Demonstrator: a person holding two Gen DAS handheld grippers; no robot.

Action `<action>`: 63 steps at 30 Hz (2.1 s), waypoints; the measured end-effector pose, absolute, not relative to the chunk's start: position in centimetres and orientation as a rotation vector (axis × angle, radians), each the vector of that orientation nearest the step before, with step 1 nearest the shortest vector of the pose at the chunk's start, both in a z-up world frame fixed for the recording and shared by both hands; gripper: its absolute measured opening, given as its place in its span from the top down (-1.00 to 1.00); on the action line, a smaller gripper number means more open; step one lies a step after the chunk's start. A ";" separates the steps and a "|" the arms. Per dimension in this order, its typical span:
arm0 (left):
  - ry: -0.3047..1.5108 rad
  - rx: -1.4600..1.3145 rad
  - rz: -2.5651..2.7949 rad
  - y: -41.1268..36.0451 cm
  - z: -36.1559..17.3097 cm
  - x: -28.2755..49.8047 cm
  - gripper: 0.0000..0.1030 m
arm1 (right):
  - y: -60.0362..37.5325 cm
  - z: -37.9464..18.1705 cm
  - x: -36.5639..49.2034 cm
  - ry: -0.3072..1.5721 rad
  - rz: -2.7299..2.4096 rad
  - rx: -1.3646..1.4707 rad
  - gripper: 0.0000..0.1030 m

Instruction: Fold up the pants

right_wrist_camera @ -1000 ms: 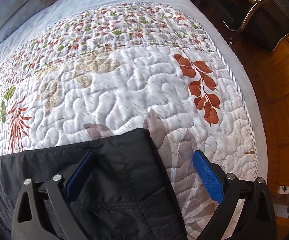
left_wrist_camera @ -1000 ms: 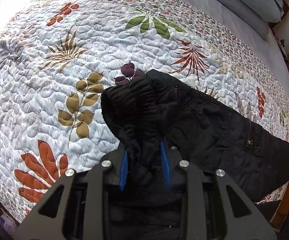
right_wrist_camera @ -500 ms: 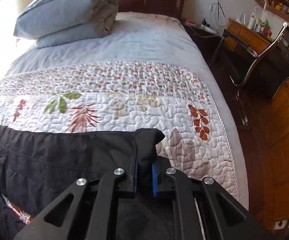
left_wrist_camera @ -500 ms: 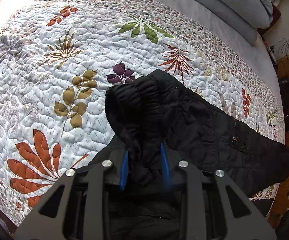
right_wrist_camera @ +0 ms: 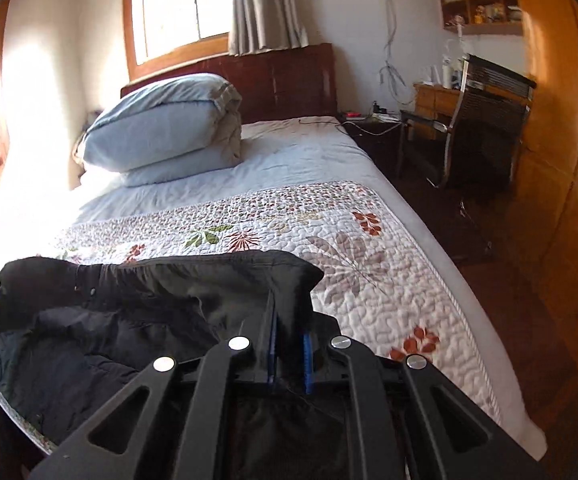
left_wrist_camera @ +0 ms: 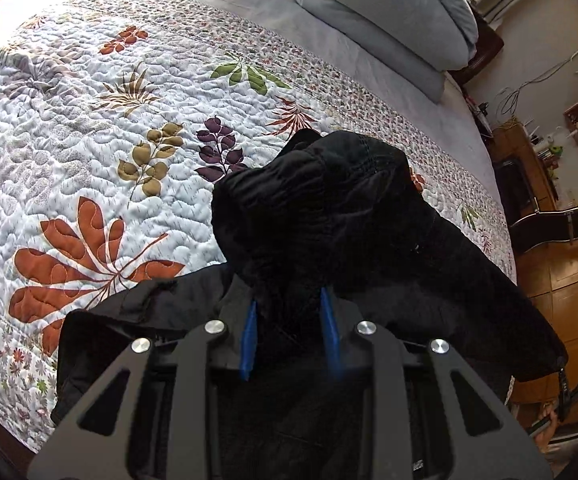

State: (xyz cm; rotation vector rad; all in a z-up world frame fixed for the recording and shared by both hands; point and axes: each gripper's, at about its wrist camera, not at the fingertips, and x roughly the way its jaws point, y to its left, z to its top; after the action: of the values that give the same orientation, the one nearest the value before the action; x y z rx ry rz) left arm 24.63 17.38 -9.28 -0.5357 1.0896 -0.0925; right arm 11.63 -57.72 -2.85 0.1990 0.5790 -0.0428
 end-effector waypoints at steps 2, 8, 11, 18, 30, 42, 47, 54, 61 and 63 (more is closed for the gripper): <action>1.069 -0.542 -0.101 17.7 -9.0 23.0 0.49 | -59.3 -4.5 9.6 0.580 -0.077 0.269 0.82; 1.008 -0.568 -0.145 19.7 -9.2 17.5 0.46 | -62.5 -9.6 4.5 0.603 -0.190 0.443 0.82; 0.988 -0.563 -0.169 20.4 -9.7 15.2 0.44 | -64.0 -12.6 3.0 0.635 -0.256 0.527 0.82; 1.045 -0.440 -0.167 20.8 -11.9 11.9 0.17 | -63.8 -17.2 1.3 0.770 -0.375 0.530 0.64; 1.083 -0.490 -0.021 24.2 -13.0 5.4 -0.58 | -53.7 -10.9 -0.4 0.797 -0.447 0.206 -0.06; 1.026 -0.819 -0.213 15.5 -13.8 5.1 -0.82 | -32.8 -17.0 7.0 0.924 0.407 0.756 -0.22; 1.038 -0.952 -0.125 16.0 -17.4 7.8 -0.79 | -31.0 -22.1 7.5 0.999 0.350 0.895 -0.22; 0.952 -0.930 -0.153 16.1 -15.9 9.9 -0.25 | -31.7 -24.3 9.1 0.988 0.278 0.985 -0.22; 0.997 -0.893 -0.139 16.5 -16.1 10.6 -0.25 | -31.9 -24.7 9.9 0.981 0.218 1.055 -0.24; 1.012 -0.904 -0.142 16.6 -16.7 10.7 -0.26 | -31.4 -23.5 9.9 0.995 0.199 0.979 -0.24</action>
State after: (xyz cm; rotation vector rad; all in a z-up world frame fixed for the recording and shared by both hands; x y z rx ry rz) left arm 10.66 16.63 -16.68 -0.9039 1.0115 -0.1416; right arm 9.86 -31.38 -23.53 0.9795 0.9953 0.1995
